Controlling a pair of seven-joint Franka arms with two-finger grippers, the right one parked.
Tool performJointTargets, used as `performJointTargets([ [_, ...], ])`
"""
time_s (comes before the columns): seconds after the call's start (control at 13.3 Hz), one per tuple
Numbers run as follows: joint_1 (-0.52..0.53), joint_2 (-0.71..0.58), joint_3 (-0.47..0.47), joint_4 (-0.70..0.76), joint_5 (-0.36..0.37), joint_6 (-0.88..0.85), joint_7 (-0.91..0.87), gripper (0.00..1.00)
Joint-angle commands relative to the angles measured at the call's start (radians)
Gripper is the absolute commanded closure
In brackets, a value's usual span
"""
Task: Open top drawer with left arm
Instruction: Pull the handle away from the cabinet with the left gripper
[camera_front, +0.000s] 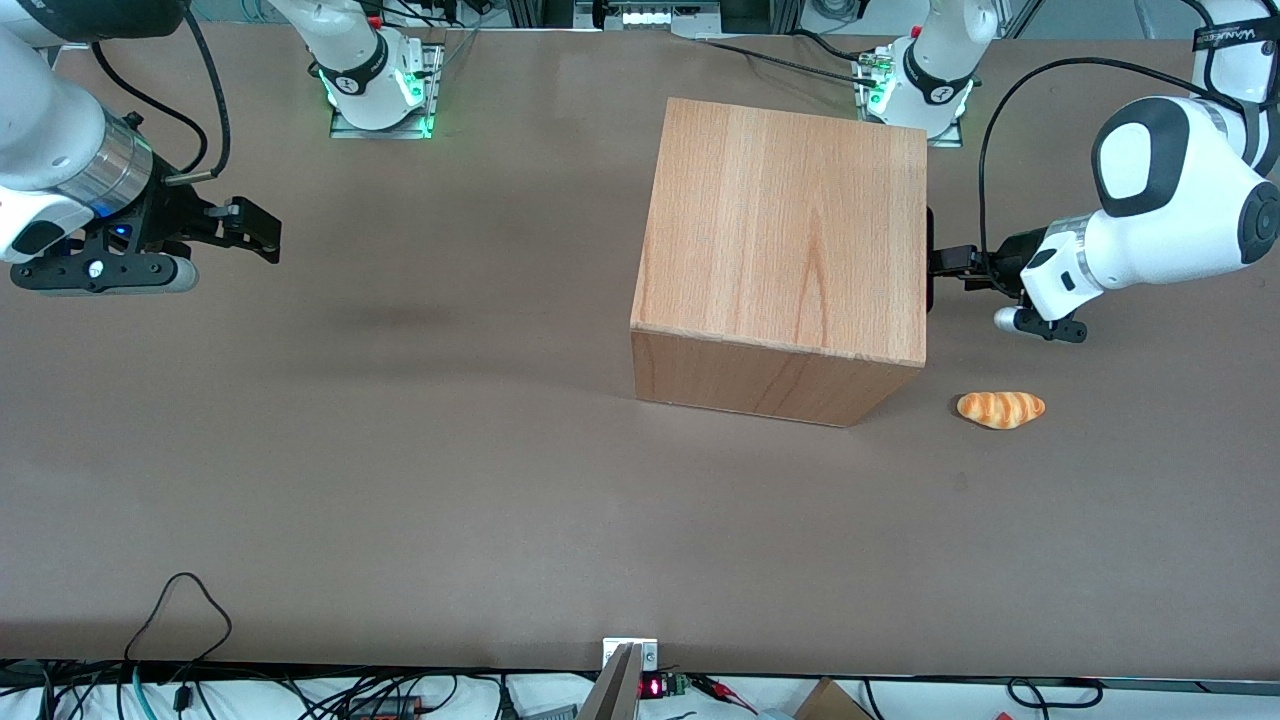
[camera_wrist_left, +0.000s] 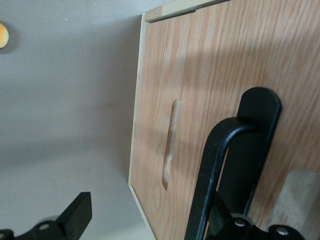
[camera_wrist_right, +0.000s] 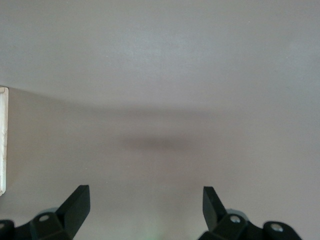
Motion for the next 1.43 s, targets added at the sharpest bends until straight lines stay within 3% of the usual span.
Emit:
performJointTargets([
  [0.0,0.008,0.013,0.006,-0.007,-0.009,0.017,0.028,0.00],
  [0.75,0.044,0.014,0.011,-0.010,0.060,0.014,0.026,0.00],
  [1.36,0.132,0.014,0.007,-0.006,0.111,0.011,0.031,0.00],
])
